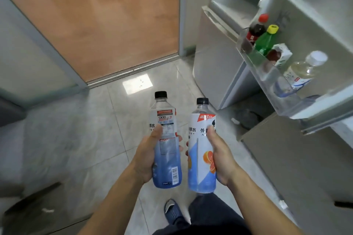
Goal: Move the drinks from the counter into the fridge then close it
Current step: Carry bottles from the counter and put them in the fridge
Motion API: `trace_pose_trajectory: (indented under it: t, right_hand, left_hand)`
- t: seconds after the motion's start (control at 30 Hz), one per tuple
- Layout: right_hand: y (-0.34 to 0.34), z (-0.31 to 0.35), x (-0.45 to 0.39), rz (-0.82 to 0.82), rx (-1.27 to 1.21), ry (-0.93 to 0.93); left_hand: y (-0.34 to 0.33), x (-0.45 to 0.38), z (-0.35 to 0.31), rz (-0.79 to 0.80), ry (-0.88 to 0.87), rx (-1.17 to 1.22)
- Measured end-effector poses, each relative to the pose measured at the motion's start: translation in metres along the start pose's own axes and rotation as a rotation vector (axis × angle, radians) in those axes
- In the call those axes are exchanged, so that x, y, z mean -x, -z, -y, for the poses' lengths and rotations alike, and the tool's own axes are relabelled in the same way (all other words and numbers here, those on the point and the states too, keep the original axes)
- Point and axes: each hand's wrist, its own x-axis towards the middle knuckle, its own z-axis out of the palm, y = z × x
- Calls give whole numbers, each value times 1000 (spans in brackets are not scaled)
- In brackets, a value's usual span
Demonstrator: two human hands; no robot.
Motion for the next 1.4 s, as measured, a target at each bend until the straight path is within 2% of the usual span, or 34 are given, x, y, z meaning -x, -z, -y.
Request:
trace_pose_trajectory:
  t: [0.33, 0.7, 1.03, 1.2, 1.4]
  right_hand:
    - [-60, 35, -121, 53, 51, -72]
    - [-83, 152, -289, 22, 51, -34]
    - [-78, 235, -393, -109, -83, 95]
    - [-87, 266, -442, -272, -97, 136]
    - [-105, 315, -480, -495, -198, 276]
  left_hand:
    - [52, -77, -72, -287, -104, -180]
    - [69, -226, -196, -304, -119, -245]
    - [64, -357, -275, -146, -75, -292]
    - [69, -436, -321, -44, -29, -332]
    - [47, -520, -394, 141, 22, -421]
